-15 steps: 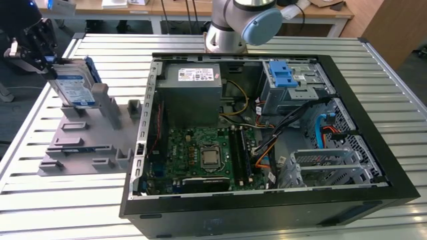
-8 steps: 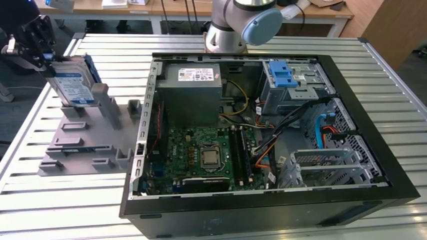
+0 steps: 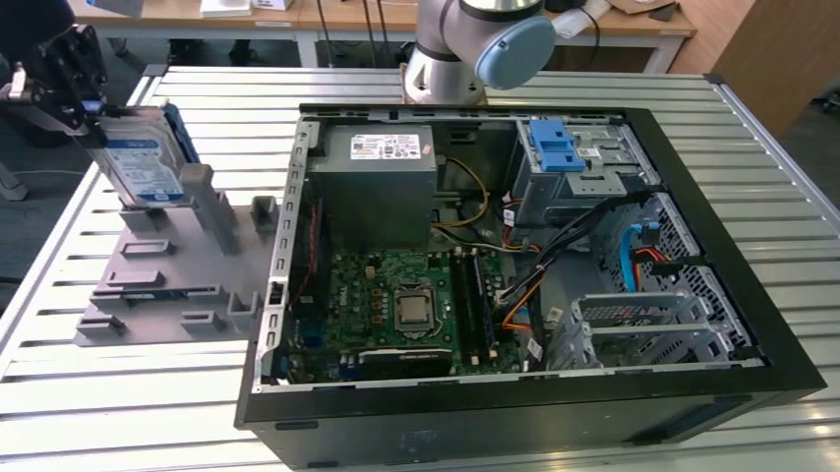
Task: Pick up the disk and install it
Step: 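Pick up the disk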
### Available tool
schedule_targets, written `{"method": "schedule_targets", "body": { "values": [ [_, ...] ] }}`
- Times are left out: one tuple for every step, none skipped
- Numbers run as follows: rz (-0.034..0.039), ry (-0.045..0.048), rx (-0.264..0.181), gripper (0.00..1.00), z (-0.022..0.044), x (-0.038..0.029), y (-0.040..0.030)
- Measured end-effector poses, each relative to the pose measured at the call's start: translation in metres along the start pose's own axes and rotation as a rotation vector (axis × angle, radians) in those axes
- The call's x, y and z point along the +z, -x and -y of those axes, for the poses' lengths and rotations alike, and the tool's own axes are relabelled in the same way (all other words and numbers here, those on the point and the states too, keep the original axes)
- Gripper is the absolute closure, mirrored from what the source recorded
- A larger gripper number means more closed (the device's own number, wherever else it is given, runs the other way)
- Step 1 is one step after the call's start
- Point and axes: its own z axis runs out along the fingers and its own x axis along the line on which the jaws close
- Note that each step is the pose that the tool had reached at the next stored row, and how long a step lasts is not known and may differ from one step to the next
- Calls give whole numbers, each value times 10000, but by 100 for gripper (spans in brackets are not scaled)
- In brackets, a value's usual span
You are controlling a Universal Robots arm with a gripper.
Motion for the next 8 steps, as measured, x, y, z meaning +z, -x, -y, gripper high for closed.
{"method": "schedule_targets", "body": {
  "values": [
    [0, -1, 1, 64, 0, -5, 0],
    [0, -1, 0, 64, 0, -10, 0],
    [0, -2, 0, 64, 0, -15, 0],
    [0, -3, 0, 64, 0, -20, 0],
    [0, -4, 0, 64, 0, -24, 0],
    [0, -4, 0, 64, -1, -29, 0],
    [0, -4, 0, 64, -1, -33, 0],
    [0, -4, 0, 64, -1, -37, 0]
  ]
}}
